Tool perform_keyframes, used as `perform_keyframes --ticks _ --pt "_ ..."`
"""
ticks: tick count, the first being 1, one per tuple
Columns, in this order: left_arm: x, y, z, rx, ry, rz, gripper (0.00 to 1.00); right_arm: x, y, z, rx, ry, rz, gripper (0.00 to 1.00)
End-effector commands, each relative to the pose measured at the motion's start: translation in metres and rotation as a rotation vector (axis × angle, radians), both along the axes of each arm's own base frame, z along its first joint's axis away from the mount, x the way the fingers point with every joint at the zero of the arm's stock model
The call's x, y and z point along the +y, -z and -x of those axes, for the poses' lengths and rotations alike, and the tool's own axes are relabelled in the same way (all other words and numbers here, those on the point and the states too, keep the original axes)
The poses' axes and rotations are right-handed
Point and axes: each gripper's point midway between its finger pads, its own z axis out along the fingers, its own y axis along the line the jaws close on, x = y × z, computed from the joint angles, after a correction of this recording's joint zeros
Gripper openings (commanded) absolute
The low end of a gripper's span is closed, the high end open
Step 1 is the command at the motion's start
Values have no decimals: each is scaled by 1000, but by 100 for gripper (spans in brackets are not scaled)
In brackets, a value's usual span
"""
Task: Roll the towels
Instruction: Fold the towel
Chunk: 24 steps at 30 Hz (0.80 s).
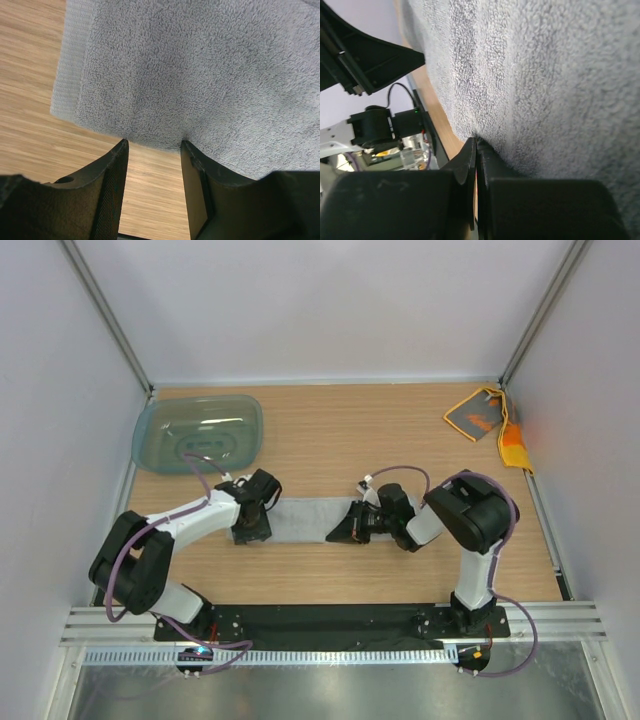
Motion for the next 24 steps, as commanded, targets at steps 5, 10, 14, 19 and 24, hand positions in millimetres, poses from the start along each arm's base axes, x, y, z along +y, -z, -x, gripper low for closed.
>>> perform_keyframes --ticks 5,10,14,19,24 --pt "9 -5 -2 -5 -13 -36 47 7 -7 0 -21 47 -219 1" --pt "11 -9 -4 -12 -17 -41 47 4 -8 1 -18 63 -278 1" --pt "11 -15 -6 -26 -17 -47 47 2 -25 -2 -51 66 -290 7" --pt "10 -27 -12 -52 -11 -43 47 1 -42 -12 -118 43 -187 31" --pt "6 -55 -27 -112 5 -32 48 -8 -91 -29 -239 27 9 50"
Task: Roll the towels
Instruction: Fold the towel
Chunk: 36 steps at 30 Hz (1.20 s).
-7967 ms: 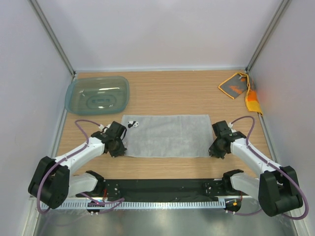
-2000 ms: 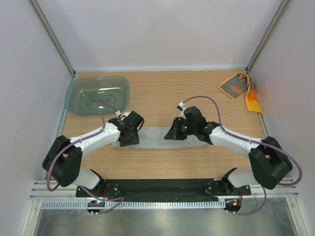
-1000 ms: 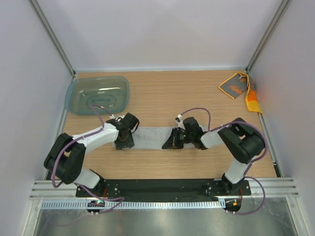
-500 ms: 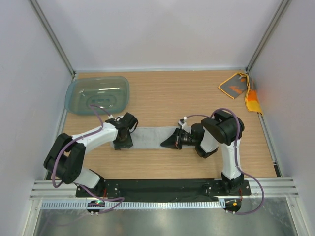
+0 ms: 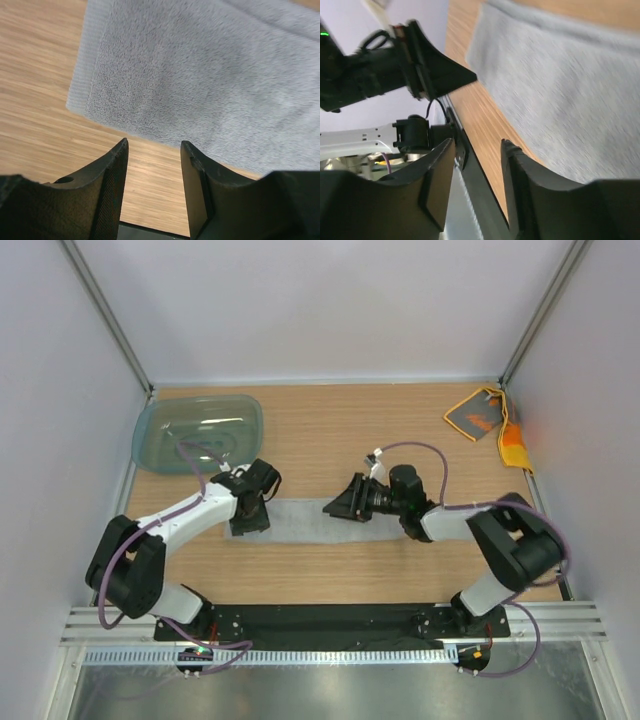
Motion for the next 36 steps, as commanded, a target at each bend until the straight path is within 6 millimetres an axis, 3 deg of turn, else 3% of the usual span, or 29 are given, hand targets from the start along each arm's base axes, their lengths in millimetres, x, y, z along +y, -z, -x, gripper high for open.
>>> perform_keyframes --ticks 1,4,5,6,7,8,9,11,12,14,15,18,22,24,36 --pt "0 -37 -21 -99 15 0 48 -14 -19 -12 -130 7 212 59" --pt "-6 -61 -31 -128 42 10 52 -34 -46 -19 -144 70 322 68" --pt "-6 -68 -31 -128 51 9 54 -54 -41 -29 -124 157 399 69" --pt "-8 -80 -36 -151 60 19 55 -70 -33 -24 -53 194 456 70" --pt "-8 -89 -37 -169 70 24 55 -84 -41 -24 -45 255 462 69" --pt "-6 -95 -34 -164 96 12 56 -111 -37 -32 -1 360 490 70" --pt "-5 -100 -34 -169 115 9 57 -130 -21 -19 109 417 525 69" --pt "0 -118 -32 -197 156 -7 57 -159 -23 -10 139 523 551 69" --pt "3 -124 -32 -212 168 -14 57 -182 -9 1 198 596 628 69" --pt "12 -137 -28 -247 184 -39 58 -201 -13 11 192 679 653 68" --pt "16 -139 -26 -250 207 -55 58 -214 -2 23 234 717 706 68" --pt "25 -143 -19 -271 236 -77 59 -228 9 38 283 801 718 64" --pt "34 -129 -10 -272 253 -103 60 -225 29 42 334 822 689 63" --pt "33 -118 -5 -267 262 -84 60 -226 40 40 360 827 704 63" --pt "34 -114 -8 -291 249 -84 61 -231 60 15 325 888 667 56"
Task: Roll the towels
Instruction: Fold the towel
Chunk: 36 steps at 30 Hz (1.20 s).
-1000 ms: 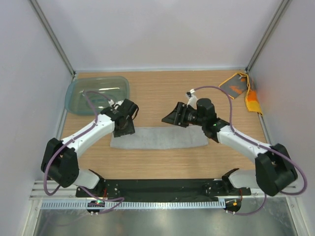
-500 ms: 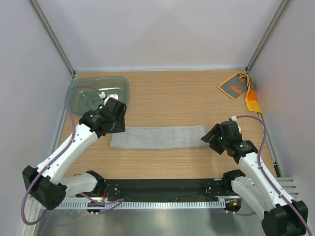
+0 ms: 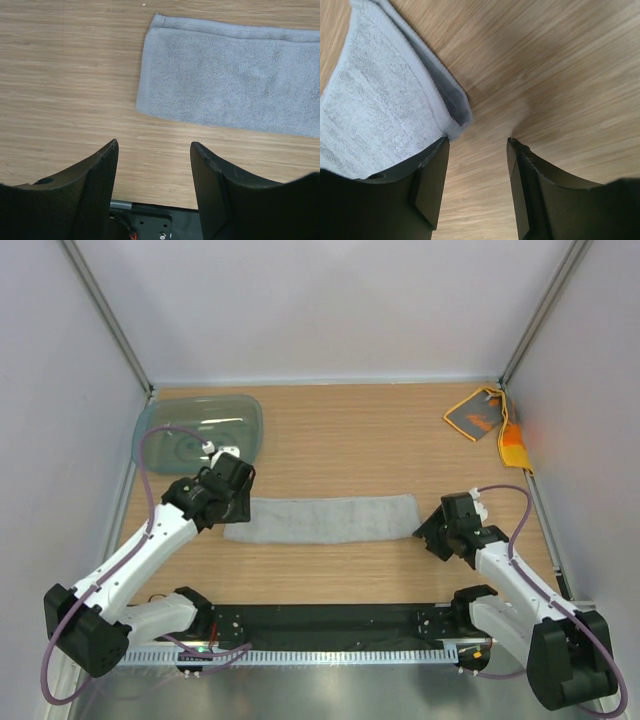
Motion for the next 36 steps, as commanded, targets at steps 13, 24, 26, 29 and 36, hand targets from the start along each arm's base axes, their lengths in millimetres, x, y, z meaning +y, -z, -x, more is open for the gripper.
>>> perform_keyframes --ticks 13,24,26,29,36 --pt "6 -2 -8 -38 -20 -28 61 -2 14 -28 -50 26 -20 38" --pt "8 -3 -9 -40 -30 -39 60 -8 4 -28 -76 10 7 1" --pt "7 -5 -8 -46 -29 -35 59 -10 -6 -26 -89 -8 27 1" --pt "9 -10 -7 -57 -38 -28 59 -18 -34 -30 -142 -12 71 1" --pt "2 -17 -2 -80 -25 46 58 -20 -73 -31 -197 -109 131 1"
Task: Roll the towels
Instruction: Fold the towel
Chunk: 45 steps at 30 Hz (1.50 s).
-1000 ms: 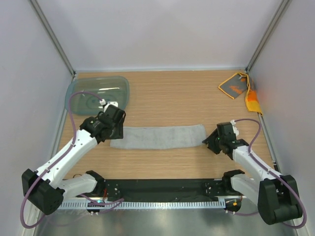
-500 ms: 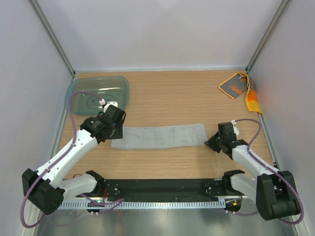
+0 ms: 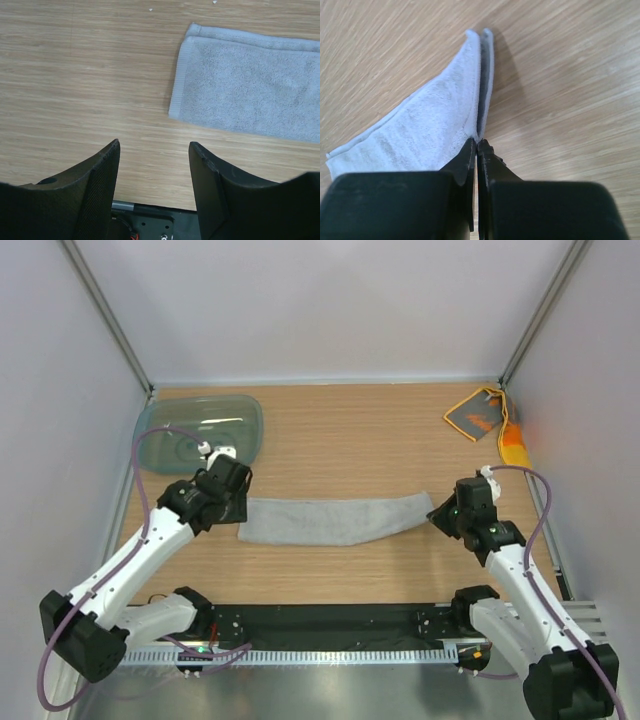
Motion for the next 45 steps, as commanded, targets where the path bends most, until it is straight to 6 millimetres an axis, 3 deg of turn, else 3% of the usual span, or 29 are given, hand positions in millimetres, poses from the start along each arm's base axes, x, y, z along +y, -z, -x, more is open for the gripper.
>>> perform_keyframes --ticks 1,5,8,12,18,24,25,27,28,30,36,41,45 --pt "-7 -14 -1 -56 3 74 58 -3 -16 -1 12 -81 67 1" --pt "-10 -16 4 -52 -6 113 58 30 -29 -14 -16 -266 -15 1" --pt "-11 -22 7 -63 -2 139 59 39 -38 -23 -53 -326 -17 1" --pt "-11 -28 7 -121 6 169 62 63 -65 -41 -110 -428 -24 1" --pt "-10 -32 8 -175 21 199 66 136 -102 -51 -182 -635 30 1" --pt "-8 -34 9 -181 12 196 66 198 -116 -52 -213 -729 6 1" --pt "-9 -34 9 -183 14 198 66 208 -108 -54 -190 -744 9 1" --pt "-8 -34 8 -185 13 199 66 231 -117 -52 -213 -782 -2 1" --pt "-8 -34 9 -184 12 197 66 240 -109 -54 -194 -793 6 1" --pt "-8 -36 9 -189 11 198 66 263 -118 -51 -215 -827 3 1" --pt "-6 -38 10 -206 7 205 66 318 -114 -44 -214 -901 -4 1" --pt "-6 -39 10 -210 5 208 67 350 -113 -41 -237 -925 3 1" --pt "-6 -40 10 -214 5 211 67 372 -96 -37 -221 -957 24 1"
